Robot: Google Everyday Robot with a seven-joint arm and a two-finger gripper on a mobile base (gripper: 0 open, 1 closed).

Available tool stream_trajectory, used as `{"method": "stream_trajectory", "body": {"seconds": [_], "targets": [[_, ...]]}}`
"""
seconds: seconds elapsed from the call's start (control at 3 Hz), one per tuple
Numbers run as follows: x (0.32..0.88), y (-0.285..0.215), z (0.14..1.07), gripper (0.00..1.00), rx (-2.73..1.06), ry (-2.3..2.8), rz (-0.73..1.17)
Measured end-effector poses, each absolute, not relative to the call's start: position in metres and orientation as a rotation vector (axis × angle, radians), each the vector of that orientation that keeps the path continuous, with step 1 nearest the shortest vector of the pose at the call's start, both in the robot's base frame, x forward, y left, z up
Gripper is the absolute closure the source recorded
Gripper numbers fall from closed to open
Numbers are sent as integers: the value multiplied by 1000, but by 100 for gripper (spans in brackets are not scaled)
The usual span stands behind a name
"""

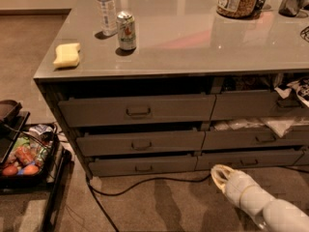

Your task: Close middle drawer

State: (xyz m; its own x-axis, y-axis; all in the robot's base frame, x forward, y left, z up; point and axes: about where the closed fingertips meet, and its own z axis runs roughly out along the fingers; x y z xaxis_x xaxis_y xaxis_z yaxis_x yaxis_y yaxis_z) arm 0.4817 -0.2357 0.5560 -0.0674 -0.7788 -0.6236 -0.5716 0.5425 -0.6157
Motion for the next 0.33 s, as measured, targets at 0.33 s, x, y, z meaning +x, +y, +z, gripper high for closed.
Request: {"method": "stream_trajectory", "body": {"seconds": [0.33], "targets": [[482,-235,555,81,-1130,1750,-249]]}}
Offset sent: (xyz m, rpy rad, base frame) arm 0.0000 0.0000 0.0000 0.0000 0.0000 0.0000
